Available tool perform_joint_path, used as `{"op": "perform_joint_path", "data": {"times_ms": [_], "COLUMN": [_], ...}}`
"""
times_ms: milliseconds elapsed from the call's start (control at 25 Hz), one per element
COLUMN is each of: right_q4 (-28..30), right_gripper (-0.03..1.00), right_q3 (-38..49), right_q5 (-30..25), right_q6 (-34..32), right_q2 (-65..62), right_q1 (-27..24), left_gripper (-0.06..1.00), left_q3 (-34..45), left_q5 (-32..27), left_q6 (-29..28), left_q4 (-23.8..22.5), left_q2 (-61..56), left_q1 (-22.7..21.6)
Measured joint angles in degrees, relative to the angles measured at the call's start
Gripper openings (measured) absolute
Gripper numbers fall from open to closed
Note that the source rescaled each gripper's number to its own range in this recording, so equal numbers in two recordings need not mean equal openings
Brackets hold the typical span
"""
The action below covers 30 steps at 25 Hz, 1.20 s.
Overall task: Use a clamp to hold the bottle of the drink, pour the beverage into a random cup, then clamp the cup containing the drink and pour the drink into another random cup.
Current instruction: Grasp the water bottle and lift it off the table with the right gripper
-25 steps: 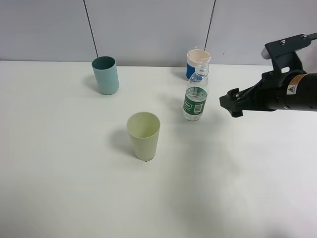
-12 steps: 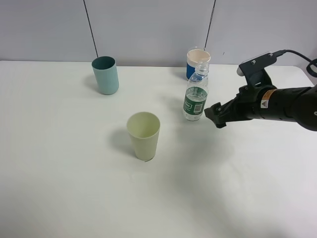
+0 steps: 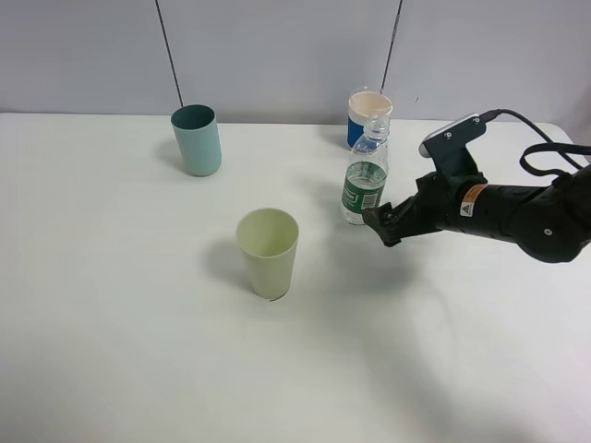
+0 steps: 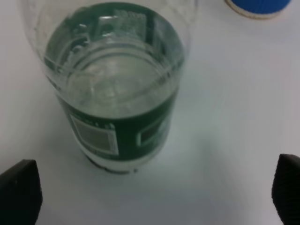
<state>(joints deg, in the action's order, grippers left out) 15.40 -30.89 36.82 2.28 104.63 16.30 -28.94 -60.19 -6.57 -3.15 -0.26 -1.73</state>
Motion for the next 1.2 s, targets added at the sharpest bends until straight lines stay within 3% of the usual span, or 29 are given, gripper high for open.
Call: {"op": "perform_joint_path", "data": {"times_ms": [520, 800, 1200], "right_q4": [-2.1, -2.1, 3.0], "right_gripper": [1.0, 1.0, 1.0], "right_q3": [0.0, -1.4, -6.1], "right_q5": [18.8, 20.3, 20.6], "right_q6": [2.6, 3.2, 3.4], "right_q2": [9.3, 10.1, 14.0], "right_q1": [0.0, 0.0, 0.0], "left_gripper": [0.9, 0.9, 0.9], "left_q3": [0.0, 0.0, 0.0], "left_q5": [0.0, 0.0, 0.0], "left_q6": [0.0, 0.0, 0.0], "left_q4": [0.0, 0.0, 0.0], "left_q2": [0.0, 0.0, 0.0], "left_q1": [0.0, 0.0, 0.0]}}
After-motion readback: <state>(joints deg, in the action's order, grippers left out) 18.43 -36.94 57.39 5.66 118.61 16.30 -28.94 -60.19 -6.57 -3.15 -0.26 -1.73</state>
